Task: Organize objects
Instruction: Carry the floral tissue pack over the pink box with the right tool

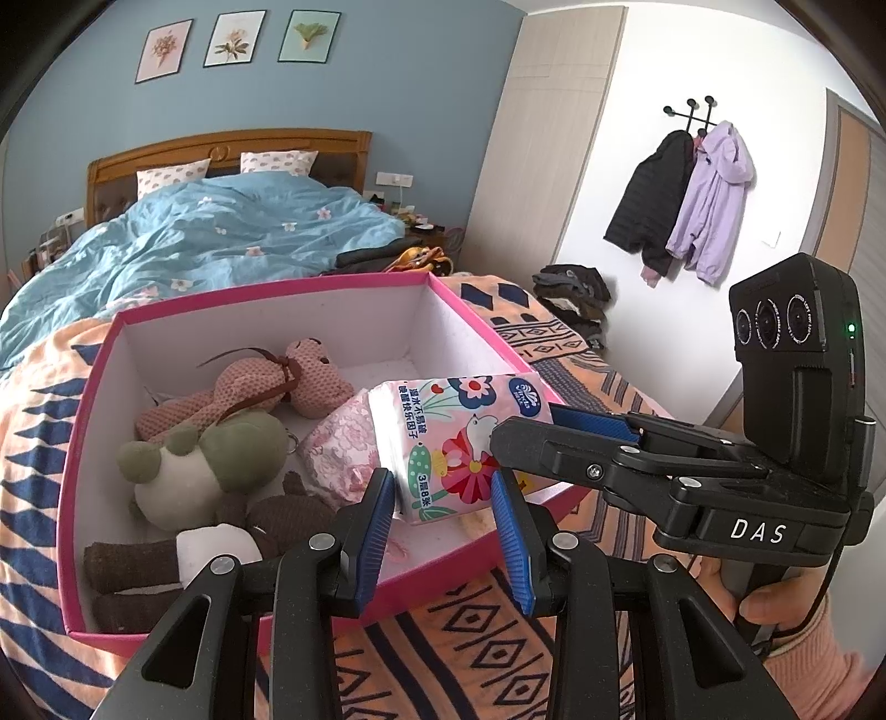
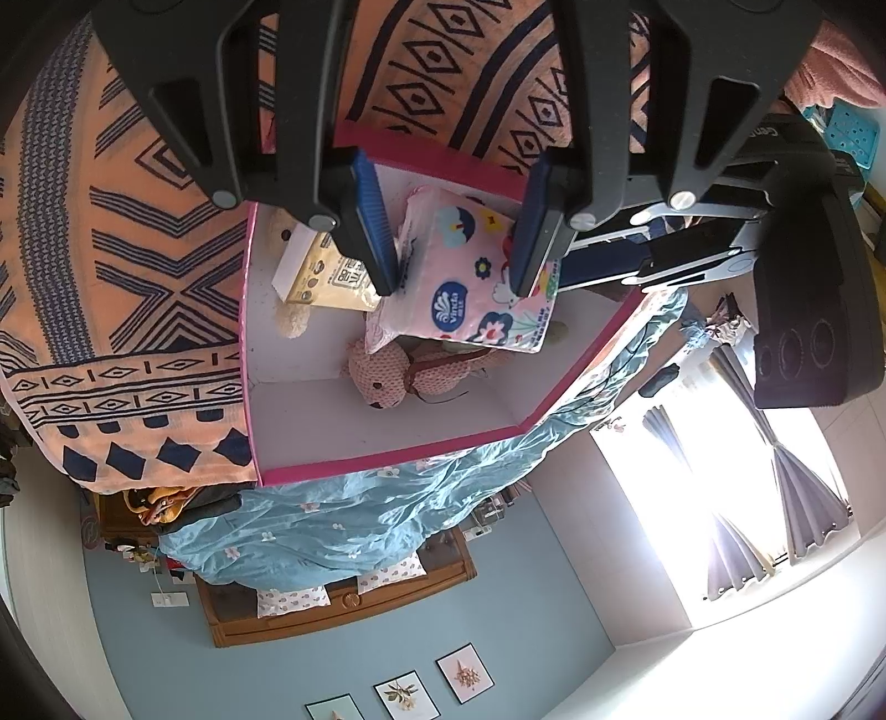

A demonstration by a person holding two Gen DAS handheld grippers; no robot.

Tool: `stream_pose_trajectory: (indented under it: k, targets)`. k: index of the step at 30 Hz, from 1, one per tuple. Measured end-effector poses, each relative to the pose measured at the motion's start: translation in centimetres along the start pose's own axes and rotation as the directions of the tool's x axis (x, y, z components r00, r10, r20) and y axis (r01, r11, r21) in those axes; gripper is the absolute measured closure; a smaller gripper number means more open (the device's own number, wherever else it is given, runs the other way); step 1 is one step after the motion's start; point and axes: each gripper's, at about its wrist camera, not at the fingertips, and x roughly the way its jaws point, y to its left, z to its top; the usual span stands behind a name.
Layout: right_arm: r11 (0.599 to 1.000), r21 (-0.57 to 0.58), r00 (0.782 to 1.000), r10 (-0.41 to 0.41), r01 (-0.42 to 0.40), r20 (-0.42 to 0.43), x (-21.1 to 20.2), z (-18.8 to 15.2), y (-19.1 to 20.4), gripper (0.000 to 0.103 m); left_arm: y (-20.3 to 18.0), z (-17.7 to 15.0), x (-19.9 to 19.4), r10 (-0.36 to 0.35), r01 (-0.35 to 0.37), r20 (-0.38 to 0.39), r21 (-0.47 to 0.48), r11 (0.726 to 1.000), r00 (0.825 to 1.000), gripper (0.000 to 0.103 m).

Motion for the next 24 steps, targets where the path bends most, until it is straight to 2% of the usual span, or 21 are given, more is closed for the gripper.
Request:
stream_pose_trajectory:
  k: [24]
  targets:
    - [1.0,0.004,1.0,-0.007,0.007,-0.009,0.43,0.71,-0.71,0.058,0.49,0.56,0.89,-0.002,0.001,-0.017,-0.01,1.0,1.0,0.067]
